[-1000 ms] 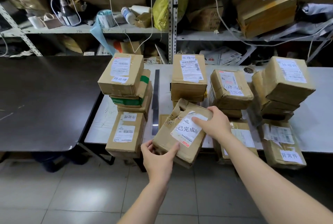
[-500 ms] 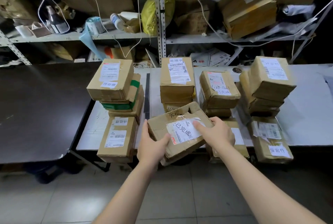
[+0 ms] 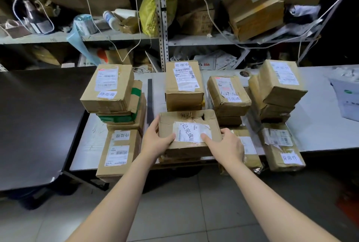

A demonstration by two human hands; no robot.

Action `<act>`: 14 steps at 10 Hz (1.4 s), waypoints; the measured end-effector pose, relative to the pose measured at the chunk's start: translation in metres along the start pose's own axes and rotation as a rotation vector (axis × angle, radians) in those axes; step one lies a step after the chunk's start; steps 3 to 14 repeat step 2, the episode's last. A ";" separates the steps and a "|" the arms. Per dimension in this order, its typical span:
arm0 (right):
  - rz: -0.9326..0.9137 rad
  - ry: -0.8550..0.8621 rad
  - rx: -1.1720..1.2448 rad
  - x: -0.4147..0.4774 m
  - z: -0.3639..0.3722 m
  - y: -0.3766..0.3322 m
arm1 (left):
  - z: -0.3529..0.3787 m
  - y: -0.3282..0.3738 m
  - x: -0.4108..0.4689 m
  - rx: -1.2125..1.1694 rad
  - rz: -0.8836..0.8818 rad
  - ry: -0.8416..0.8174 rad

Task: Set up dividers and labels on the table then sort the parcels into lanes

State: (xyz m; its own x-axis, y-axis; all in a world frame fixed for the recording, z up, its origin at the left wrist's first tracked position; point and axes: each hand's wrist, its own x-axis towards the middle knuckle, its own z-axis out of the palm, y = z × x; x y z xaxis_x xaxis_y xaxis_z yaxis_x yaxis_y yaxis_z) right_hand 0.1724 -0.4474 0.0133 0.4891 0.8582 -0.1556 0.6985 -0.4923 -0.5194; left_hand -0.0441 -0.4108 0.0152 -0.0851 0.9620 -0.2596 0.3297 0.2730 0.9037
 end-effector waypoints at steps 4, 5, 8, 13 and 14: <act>-0.094 0.028 -0.122 -0.012 -0.013 -0.004 | -0.013 0.010 -0.019 0.248 0.067 0.077; -0.094 0.028 -0.122 -0.012 -0.013 -0.004 | -0.013 0.010 -0.019 0.248 0.067 0.077; -0.094 0.028 -0.122 -0.012 -0.013 -0.004 | -0.013 0.010 -0.019 0.248 0.067 0.077; -0.094 0.028 -0.122 -0.012 -0.013 -0.004 | -0.013 0.010 -0.019 0.248 0.067 0.077; -0.094 0.028 -0.122 -0.012 -0.013 -0.004 | -0.013 0.010 -0.019 0.248 0.067 0.077</act>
